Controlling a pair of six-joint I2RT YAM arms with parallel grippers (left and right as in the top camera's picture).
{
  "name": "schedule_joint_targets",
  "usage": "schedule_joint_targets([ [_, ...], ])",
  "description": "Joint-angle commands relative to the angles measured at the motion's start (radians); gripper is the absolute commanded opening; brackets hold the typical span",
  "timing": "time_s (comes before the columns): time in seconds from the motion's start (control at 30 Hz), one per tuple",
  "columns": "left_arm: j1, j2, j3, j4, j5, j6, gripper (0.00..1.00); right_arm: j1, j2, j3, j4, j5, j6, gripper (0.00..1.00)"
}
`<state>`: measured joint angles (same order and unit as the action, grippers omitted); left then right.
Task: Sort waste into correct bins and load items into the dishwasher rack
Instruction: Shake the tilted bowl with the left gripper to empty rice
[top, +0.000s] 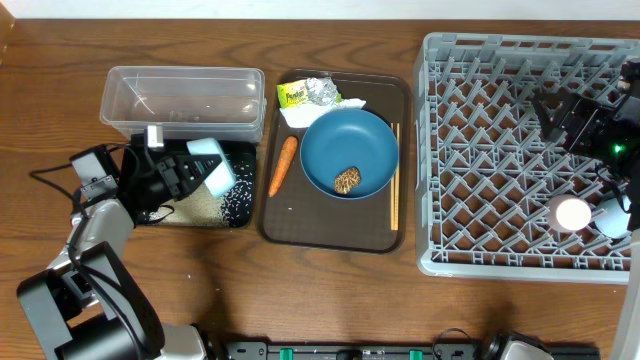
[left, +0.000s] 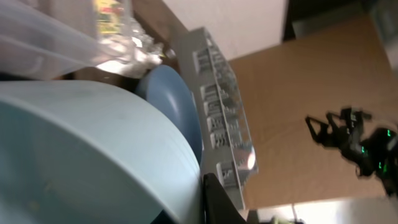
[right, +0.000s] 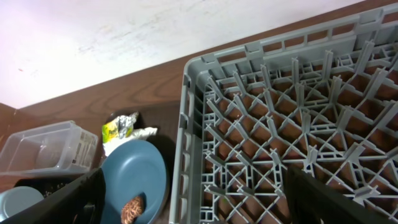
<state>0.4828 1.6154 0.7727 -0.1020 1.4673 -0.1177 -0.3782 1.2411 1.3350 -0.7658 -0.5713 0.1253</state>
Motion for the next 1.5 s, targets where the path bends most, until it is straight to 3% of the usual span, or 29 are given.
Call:
schedule_joint_targets([
  [0.0, 0.001, -0.017, 0.001, 0.040, 0.107, -0.154, 0.06, 0.006, 0.002, 0.008, -0.002, -0.002, 0.008, 0.84],
  [0.07, -0.004, -0.028, -0.003, 0.035, 0.106, -0.099, 0.06, 0.006, 0.003, 0.008, -0.004, -0.001, 0.008, 0.84],
  [0.13, 0.008, -0.027, -0.003, 0.031, 0.009, -0.019, 0.06, 0.006, 0.002, 0.008, -0.004, -0.001, 0.008, 0.84],
  [0.2, 0.023, -0.027, -0.003, 0.026, -0.080, -0.189, 0.06, 0.006, 0.003, 0.008, -0.003, -0.002, 0.009, 0.84],
  [0.23, 0.019, -0.027, -0.003, 0.068, 0.023, -0.260, 0.06, 0.006, 0.002, 0.008, -0.002, -0.002, 0.009, 0.84],
  [0.3, -0.006, -0.041, -0.004, 0.111, 0.106, -0.303, 0.07, 0.006, 0.003, 0.008, -0.002, -0.002, 0.008, 0.84],
  [0.4, -0.006, -0.047, -0.006, 0.119, 0.045, -0.135, 0.06, 0.006, 0.003, 0.008, -0.001, -0.002, 0.009, 0.84],
  [0.47, 0.002, -0.045, -0.009, 0.081, -0.089, -0.218, 0.06, 0.006, 0.003, 0.008, -0.002, -0.002, 0.009, 0.83],
  [0.5, 0.001, -0.045, -0.009, 0.093, -0.063, -0.304, 0.06, 0.006, 0.003, 0.008, -0.002, -0.002, 0.009, 0.83],
  [0.53, -0.010, -0.045, -0.009, 0.149, 0.054, -0.330, 0.06, 0.006, 0.002, 0.008, -0.002, -0.002, 0.008, 0.84],
  [0.6, -0.030, -0.058, -0.010, 0.206, 0.106, -0.368, 0.06, 0.006, 0.003, 0.008, -0.006, -0.001, 0.008, 0.84],
  [0.7, -0.021, -0.061, -0.012, 0.252, 0.066, -0.232, 0.06, 0.006, 0.003, 0.008, -0.004, -0.001, 0.008, 0.84],
  [0.77, -0.013, -0.060, -0.012, 0.237, 0.001, -0.324, 0.06, 0.006, 0.003, 0.008, -0.003, -0.002, 0.008, 0.84],
  [0.87, -0.019, -0.060, -0.012, 0.272, 0.079, -0.285, 0.06, 0.006, 0.003, 0.008, -0.010, -0.001, 0.008, 0.84],
  [1.0, -0.001, -0.060, -0.012, 0.145, -0.072, -0.311, 0.06, 0.006, 0.003, 0.008, -0.011, -0.001, 0.008, 0.84],
  [1.13, -0.034, -0.060, -0.013, 0.106, 0.103, -0.188, 0.06, 0.006, 0.003, 0.008, -0.012, -0.001, 0.008, 0.84],
  [1.23, 0.012, -0.060, -0.013, 0.076, -0.113, -0.177, 0.06, 0.006, 0.002, 0.008, -0.009, -0.001, 0.008, 0.84],
  [1.27, 0.037, -0.060, -0.013, 0.044, -0.182, -0.232, 0.06, 0.006, 0.002, 0.008, -0.010, -0.003, 0.009, 0.84],
  [1.33, 0.056, -0.060, -0.013, 0.038, -0.104, -0.318, 0.06, 0.005, 0.002, 0.008, -0.013, -0.005, 0.008, 0.84],
  [1.4, 0.048, -0.061, -0.012, 0.083, 0.106, -0.321, 0.06, 0.006, 0.002, 0.008, -0.020, -0.005, 0.008, 0.84],
  [1.47, 0.038, -0.073, -0.016, 0.058, 0.105, -0.297, 0.06, 0.006, 0.002, 0.008, -0.020, -0.005, 0.008, 0.84],
])
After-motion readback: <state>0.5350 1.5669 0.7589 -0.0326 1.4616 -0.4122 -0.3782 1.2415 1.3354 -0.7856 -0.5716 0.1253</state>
